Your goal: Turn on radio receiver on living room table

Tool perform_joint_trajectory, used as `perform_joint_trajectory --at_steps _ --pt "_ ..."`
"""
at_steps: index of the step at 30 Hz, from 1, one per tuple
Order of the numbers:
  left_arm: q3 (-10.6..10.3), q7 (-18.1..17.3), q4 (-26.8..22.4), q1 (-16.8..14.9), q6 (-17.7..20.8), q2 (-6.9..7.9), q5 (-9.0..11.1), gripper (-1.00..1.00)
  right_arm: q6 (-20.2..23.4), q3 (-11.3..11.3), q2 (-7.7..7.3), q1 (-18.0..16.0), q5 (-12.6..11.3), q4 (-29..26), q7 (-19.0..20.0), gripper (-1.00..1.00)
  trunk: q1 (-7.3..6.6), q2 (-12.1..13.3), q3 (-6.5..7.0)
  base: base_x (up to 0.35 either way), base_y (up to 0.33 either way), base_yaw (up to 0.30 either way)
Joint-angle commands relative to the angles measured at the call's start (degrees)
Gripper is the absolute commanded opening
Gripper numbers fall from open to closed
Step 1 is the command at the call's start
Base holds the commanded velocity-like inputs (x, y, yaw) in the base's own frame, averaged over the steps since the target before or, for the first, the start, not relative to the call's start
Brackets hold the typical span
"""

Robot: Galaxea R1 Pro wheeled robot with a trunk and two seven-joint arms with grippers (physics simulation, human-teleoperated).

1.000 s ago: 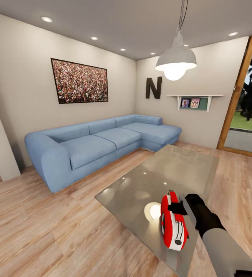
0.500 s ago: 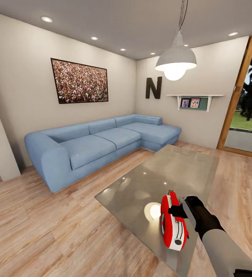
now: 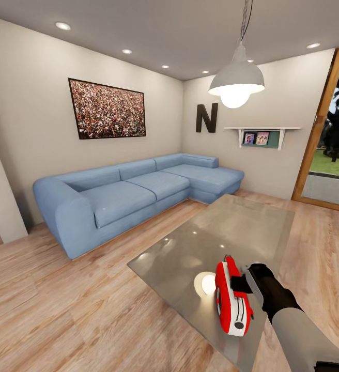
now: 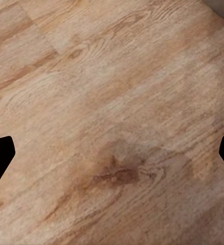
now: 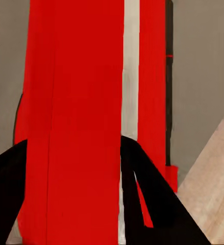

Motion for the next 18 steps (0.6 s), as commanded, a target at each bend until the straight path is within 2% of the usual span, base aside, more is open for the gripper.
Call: perform_joint_trajectory --at_steps 1,18 --pt "0.0 0.0 0.0 0.0 0.0 -0.02 0.0 1.00 0.0 0.0 0.01 0.0 -1.1 0.0 0.0 -1.00 0.00 0.0 0.00 0.000 0.000 0.000" --pt "0.2 -0.2 0.1 0.0 0.1 0.76 -0.6 1.00 0.0 0.0 0.01 0.0 -0.9 0.0 -0.1 -1.00 0.00 0.0 0.00 0.000 0.000 0.000"
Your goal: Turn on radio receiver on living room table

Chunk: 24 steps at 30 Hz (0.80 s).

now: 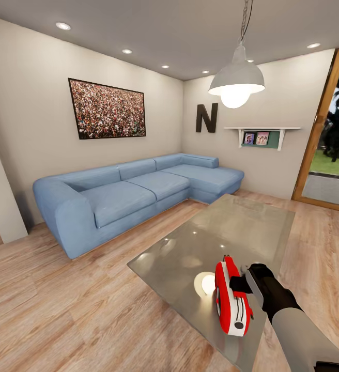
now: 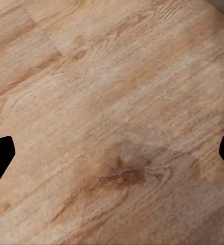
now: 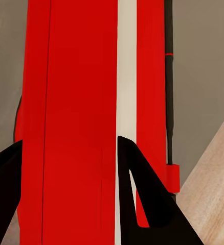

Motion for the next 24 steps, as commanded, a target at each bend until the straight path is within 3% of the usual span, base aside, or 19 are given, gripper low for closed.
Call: perform_joint_trajectory --at_steps 1,11,24 --pt "0.1 0.2 0.0 0.0 0.0 0.15 -0.2 1.00 0.0 0.1 0.00 0.0 -0.1 0.0 0.0 -1.00 0.00 0.0 0.00 0.000 0.000 0.000" --pt "-0.1 0.1 0.0 0.0 0.0 -0.36 0.0 1.00 0.0 0.1 0.00 0.0 -0.1 0.0 0.0 -1.00 0.00 0.0 0.00 0.000 0.000 0.000" --pt "0.0 0.3 0.0 0.0 -0.1 -0.20 -0.3 1.00 0.0 0.0 0.00 0.0 0.2 0.0 0.1 -1.00 -2.86 5.2 2.33 0.000 0.000 0.000"
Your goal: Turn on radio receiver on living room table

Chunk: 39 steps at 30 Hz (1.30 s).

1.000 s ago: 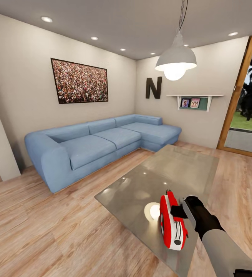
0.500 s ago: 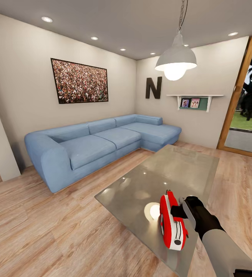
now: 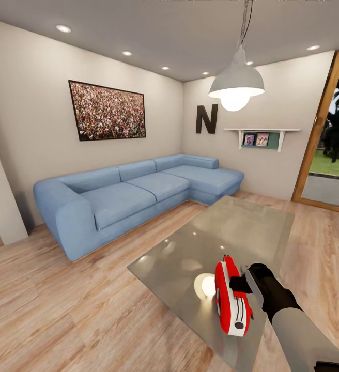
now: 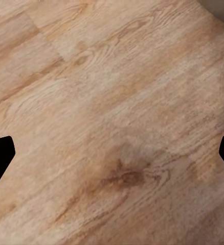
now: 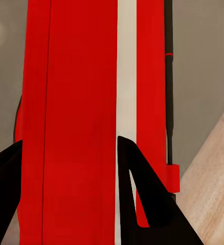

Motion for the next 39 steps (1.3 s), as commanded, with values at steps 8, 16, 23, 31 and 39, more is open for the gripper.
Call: perform_joint_trajectory --at_steps 8,16,23,31,39 --pt "-0.1 0.1 0.1 0.0 0.0 0.01 0.0 1.00 0.0 0.0 0.00 0.0 0.0 -0.1 0.0 -1.00 -1.77 3.2 1.44 0.000 0.000 0.000" --pt "-0.1 0.1 0.1 0.0 0.0 -0.01 0.0 1.00 0.0 -0.2 0.00 0.0 0.1 -0.1 0.1 -1.00 -3.52 6.4 2.88 0.000 0.000 0.000" --pt "-0.1 0.1 0.1 0.0 0.0 0.05 0.0 1.00 -0.1 -0.2 0.00 0.0 0.2 -0.1 0.0 -1.00 -5.06 9.2 4.14 0.000 0.000 0.000" --pt "-0.1 0.1 0.2 0.0 0.0 0.00 -0.1 1.00 -0.1 -0.2 -0.08 0.0 0.2 -0.1 0.0 -1.00 -6.82 12.4 5.57 0.000 0.000 0.000" --pt "-0.1 0.0 0.2 0.0 0.0 0.14 0.0 1.00 -1.8 -0.1 -0.07 0.0 0.2 -0.3 0.2 -1.00 -8.57 15.7 7.01 0.000 0.000 0.000"
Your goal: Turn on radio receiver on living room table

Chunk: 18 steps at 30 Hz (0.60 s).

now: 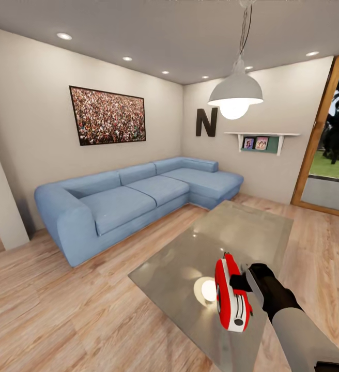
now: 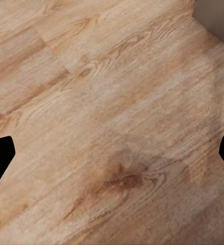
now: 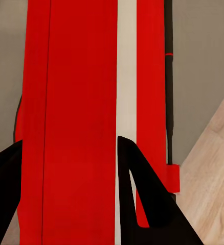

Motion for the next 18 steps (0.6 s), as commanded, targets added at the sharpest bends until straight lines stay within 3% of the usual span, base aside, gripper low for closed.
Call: perform_joint_trajectory --at_steps 1,14,16,18 --pt "0.0 0.0 0.0 0.0 0.0 0.00 0.0 1.00 -0.1 0.0 0.02 0.0 -0.1 0.0 0.0 -1.00 -0.23 0.4 0.19 0.000 0.000 0.000" --pt "0.0 0.1 0.0 0.0 0.0 0.00 -0.1 1.00 -0.7 0.4 0.07 0.0 -0.1 -0.2 0.0 -1.00 -3.08 5.6 2.52 0.000 0.000 0.000" --pt "0.0 0.1 0.1 0.0 0.0 0.00 -0.1 1.00 -1.6 0.4 0.07 0.0 -0.1 -0.2 -0.1 -1.00 -3.52 6.4 2.88 0.000 0.000 0.000" --pt "0.0 0.0 0.2 0.0 0.0 0.07 -0.1 1.00 -5.3 0.3 0.04 0.0 -0.1 -0.2 -0.2 -1.00 -3.96 7.2 3.24 0.000 0.000 0.000"
